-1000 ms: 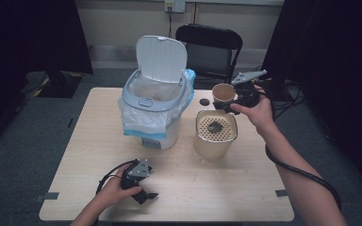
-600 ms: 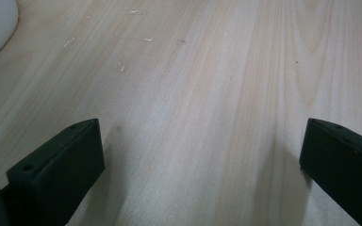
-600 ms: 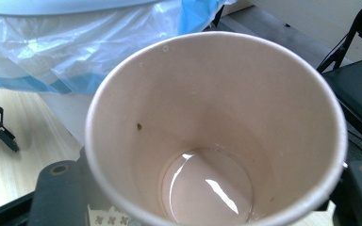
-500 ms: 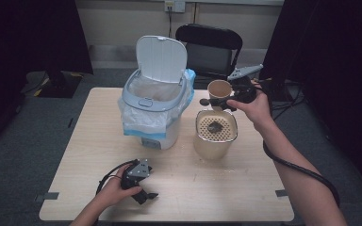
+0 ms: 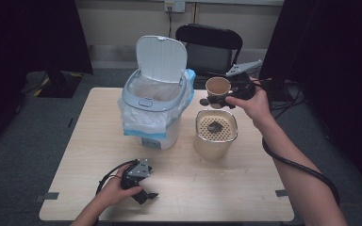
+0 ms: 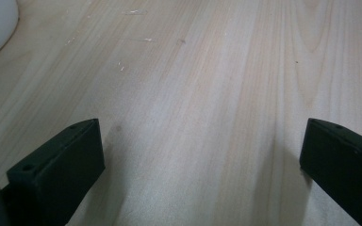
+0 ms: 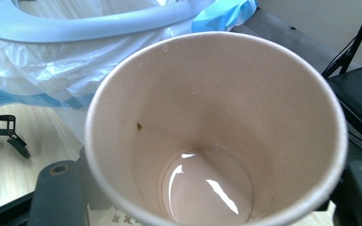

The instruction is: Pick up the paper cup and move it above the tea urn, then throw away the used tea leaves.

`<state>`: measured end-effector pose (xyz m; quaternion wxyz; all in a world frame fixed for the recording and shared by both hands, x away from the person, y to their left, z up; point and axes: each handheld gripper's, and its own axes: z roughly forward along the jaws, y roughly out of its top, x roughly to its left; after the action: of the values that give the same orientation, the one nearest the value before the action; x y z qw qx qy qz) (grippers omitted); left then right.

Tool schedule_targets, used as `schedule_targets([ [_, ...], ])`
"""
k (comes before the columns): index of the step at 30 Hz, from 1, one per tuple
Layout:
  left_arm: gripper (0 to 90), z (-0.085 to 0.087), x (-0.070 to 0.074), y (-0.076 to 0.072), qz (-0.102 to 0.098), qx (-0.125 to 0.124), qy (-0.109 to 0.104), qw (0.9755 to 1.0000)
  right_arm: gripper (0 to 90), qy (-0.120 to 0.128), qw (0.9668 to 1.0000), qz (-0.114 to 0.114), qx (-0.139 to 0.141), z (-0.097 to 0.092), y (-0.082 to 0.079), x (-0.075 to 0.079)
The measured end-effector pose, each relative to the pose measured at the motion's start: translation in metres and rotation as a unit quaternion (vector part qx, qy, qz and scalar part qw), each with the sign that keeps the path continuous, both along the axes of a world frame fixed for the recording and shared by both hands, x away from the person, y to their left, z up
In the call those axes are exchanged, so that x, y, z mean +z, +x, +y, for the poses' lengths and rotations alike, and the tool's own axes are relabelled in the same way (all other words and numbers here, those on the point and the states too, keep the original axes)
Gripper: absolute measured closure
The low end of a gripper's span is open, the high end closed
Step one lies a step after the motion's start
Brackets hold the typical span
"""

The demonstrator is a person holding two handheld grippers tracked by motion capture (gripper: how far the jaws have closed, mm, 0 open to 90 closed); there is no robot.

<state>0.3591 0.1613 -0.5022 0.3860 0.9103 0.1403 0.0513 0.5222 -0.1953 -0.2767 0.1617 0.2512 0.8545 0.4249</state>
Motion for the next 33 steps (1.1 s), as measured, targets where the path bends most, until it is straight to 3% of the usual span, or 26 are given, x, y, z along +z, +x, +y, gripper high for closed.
schedule_targets([
  [12,0.0,0.000,0.001,0.000,0.000,-0.001,0.004,1.0000,26.3,0.009,0.9999,-0.002,0.008,0.006,0.002,0.013],
  [27,0.0,0.000,0.001,0.000,0.000,-0.001,0.004,1.0000,26.3,-0.003,0.9996,0.003,0.029,0.031,0.007,0.031],
  [33,0.0,0.000,0.001,0.000,-0.001,0.000,0.005,1.0000,26.2,0.002,0.9994,0.002,0.033,0.040,0.009,0.040],
])
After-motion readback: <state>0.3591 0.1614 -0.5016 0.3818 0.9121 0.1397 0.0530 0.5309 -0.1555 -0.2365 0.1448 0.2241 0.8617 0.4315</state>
